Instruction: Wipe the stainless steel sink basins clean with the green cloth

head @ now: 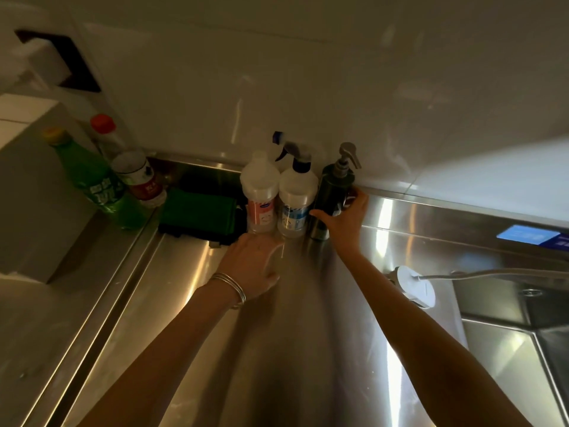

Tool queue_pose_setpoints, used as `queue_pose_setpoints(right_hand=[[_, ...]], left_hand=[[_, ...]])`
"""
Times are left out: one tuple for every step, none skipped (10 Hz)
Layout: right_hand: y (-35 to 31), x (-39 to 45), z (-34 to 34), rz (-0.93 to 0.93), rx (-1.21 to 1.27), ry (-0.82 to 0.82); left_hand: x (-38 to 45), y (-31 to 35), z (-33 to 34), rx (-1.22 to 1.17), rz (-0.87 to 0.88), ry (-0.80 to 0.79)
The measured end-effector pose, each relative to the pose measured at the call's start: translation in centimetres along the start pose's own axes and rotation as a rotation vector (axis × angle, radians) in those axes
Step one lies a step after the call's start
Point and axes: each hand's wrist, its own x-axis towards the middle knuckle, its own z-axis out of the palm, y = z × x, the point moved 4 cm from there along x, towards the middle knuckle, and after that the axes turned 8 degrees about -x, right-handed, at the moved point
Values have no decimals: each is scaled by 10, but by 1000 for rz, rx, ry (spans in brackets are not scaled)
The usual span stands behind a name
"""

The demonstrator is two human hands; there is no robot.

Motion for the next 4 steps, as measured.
queue_pose_setpoints(right_hand=[[0, 7, 3, -6, -7, 11], [-4, 8, 2, 1, -67, 4], [-5, 10, 0, -4, -105, -12], [-13, -2, -9, 5, -162, -54]], left_hand=[[8, 3, -5, -20, 22, 44], [12, 10, -10, -30, 40, 53], [17, 17, -13, -11, 64, 54], [14, 19, -17, 72, 75, 62]])
